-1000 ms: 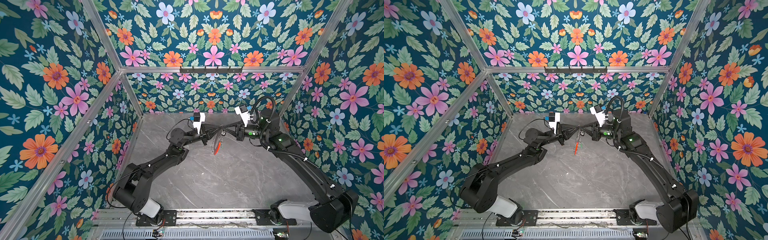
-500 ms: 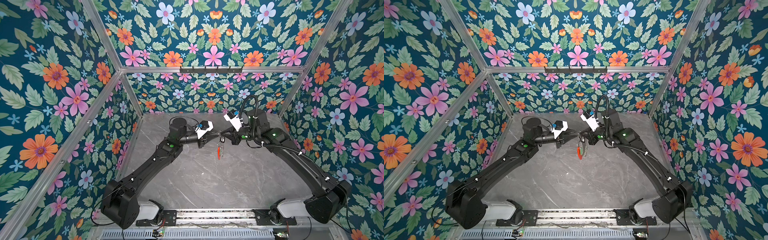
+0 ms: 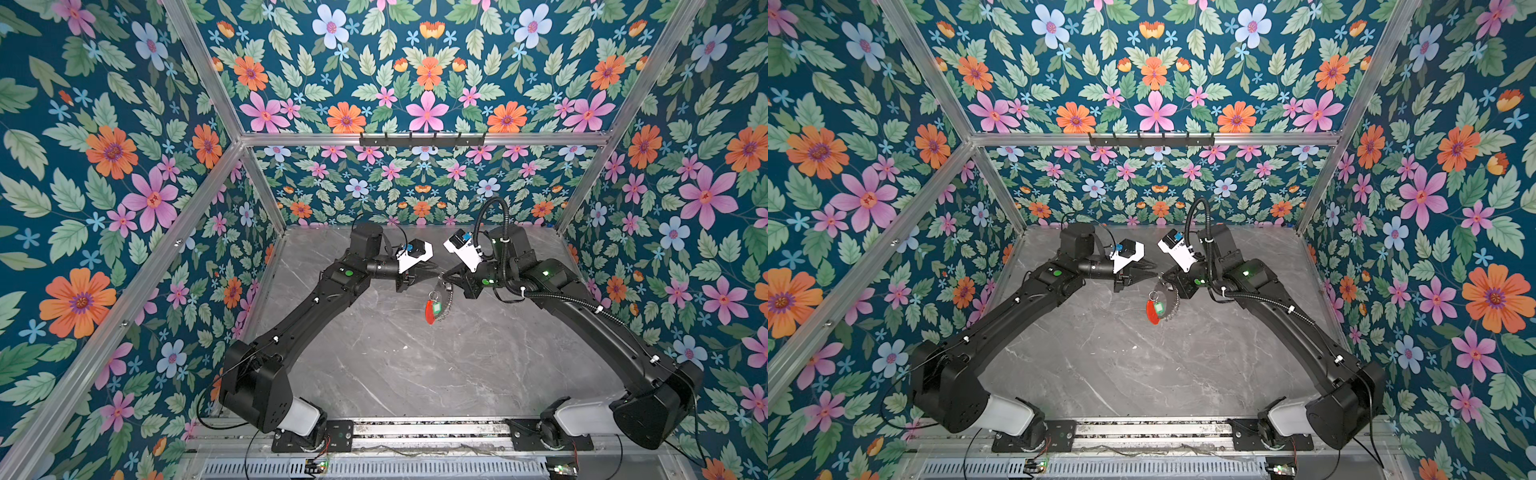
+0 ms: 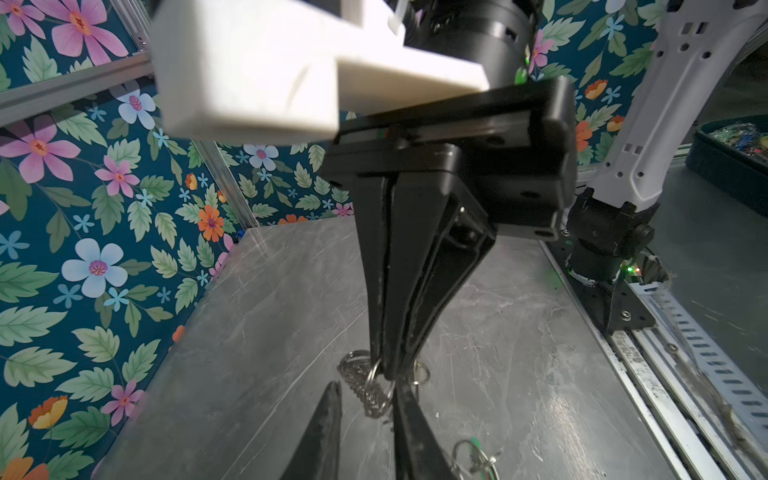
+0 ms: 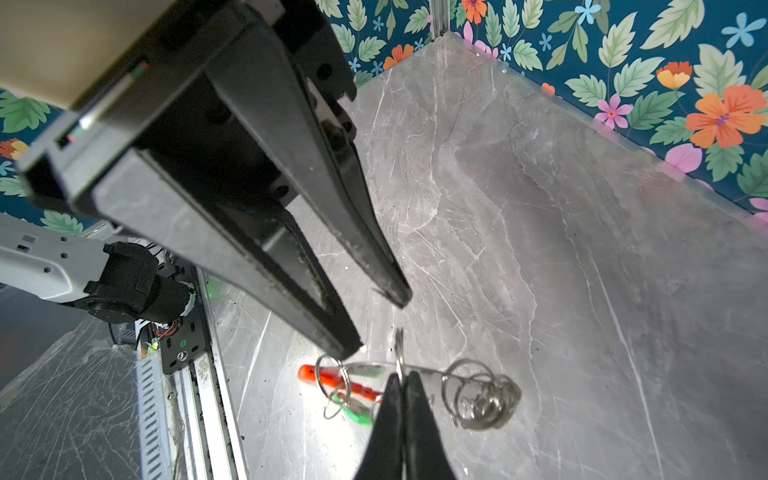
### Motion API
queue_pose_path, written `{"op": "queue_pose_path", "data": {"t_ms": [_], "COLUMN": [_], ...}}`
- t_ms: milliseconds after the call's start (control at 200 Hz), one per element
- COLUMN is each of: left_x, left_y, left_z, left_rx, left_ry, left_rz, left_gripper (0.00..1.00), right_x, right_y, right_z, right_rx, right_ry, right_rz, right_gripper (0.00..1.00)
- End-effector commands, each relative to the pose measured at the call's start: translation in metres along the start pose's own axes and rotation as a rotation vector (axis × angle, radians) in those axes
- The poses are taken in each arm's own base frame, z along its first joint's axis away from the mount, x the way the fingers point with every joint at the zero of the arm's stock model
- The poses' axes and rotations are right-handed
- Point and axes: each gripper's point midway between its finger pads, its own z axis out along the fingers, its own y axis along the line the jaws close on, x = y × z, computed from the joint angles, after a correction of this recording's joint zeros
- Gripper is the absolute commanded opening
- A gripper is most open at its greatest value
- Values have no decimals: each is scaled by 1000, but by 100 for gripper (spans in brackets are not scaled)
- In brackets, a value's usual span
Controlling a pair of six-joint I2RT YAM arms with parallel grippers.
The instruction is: Put the keys on the keyring
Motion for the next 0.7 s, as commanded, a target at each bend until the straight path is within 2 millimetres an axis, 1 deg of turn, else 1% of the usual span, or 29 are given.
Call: {"op": "queue_pose_path", "data": {"t_ms": [0,160,405,470,500,535,695], "left_x": [-6,-2,-4,-3,-3,-3,4], "left_y": [-4,-4,-1,0,0,0,2], "left_z": [1,5,8,9,9,10,14], "left_rx": [41,61,64,66,68,70,47], "left_ry": [-37,-40,-52,-51,-52,-52,-59], "left_rz": [-26,-68,-103,-120,-126,-139,-248], "left_gripper": [25,23,18,13,9,0,0], "right_x": [-5,-6,-8,-9,-9,-9,-13], "right_y": [5,7,10,11,11,11,14], "right_z": [-2,-2,-4,-4,-4,-4,-7], "right_rx": [-16,-22,-30,-34,-33,-35,-45], "right_ry": [-22,-24,-30,-32,-34,-33,-61], "right_rz": [-37,-38,-41,-41,-42,-39,-23], "right_gripper": [0,0,0,0,0,0,0]}}
